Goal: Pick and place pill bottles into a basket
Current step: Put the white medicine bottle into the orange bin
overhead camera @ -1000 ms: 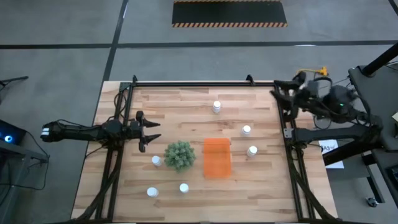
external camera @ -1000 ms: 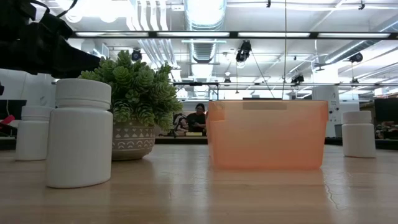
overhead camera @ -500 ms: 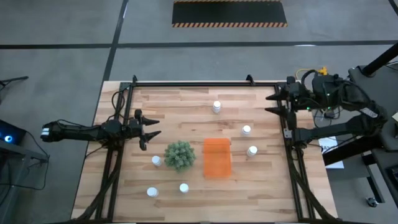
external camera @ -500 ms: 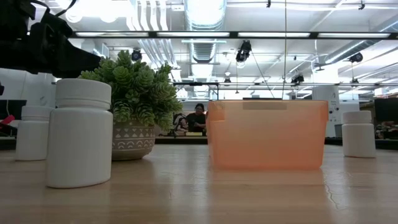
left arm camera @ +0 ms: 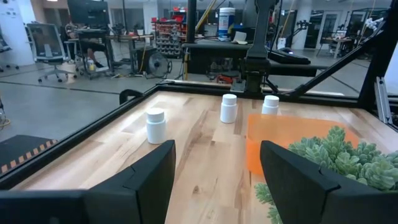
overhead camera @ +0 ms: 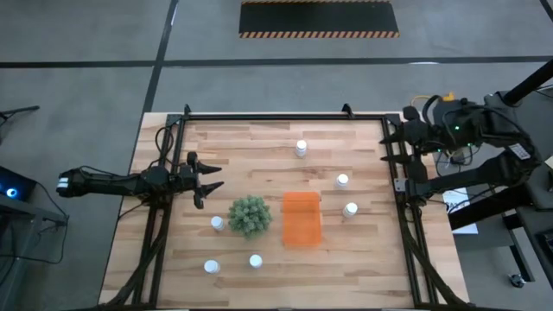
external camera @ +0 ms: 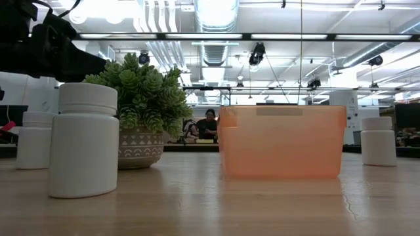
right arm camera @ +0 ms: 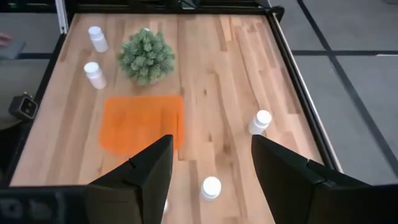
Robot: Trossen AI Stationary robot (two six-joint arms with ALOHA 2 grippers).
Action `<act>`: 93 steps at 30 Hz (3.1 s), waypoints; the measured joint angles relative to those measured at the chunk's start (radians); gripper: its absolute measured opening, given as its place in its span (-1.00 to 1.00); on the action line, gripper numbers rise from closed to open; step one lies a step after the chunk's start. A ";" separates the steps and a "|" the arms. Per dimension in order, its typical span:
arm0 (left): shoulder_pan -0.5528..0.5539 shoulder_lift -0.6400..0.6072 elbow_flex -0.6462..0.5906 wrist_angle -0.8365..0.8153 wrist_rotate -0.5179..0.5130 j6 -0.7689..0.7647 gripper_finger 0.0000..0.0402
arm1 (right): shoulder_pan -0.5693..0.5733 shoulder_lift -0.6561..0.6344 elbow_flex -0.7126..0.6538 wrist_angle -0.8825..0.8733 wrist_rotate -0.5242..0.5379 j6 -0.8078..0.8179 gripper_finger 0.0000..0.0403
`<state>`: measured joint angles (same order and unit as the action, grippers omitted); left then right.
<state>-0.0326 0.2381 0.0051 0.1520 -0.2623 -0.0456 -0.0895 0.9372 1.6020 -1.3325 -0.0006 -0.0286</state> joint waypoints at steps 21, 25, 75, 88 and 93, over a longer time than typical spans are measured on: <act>0.000 0.000 0.000 -0.002 0.000 0.000 0.08 | 0.000 0.157 -0.001 -0.031 0.001 0.037 0.02; 0.000 0.000 0.000 -0.002 0.000 0.000 0.08 | 0.000 0.223 -0.001 -0.034 0.001 0.148 0.02; 0.000 0.000 0.000 -0.003 0.000 0.000 0.08 | 0.113 0.417 -0.201 -0.158 -0.049 0.053 0.62; 0.000 0.000 0.000 -0.004 0.000 0.000 0.08 | 0.197 0.382 -0.364 0.004 -0.060 0.134 0.62; 0.000 0.000 0.000 -0.003 0.000 0.000 0.08 | 0.231 0.378 -0.404 0.049 -0.051 0.151 0.62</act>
<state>-0.0328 0.2381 0.0051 0.1486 -0.2619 -0.0456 0.1413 1.3153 1.1976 -1.2833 -0.0512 0.1222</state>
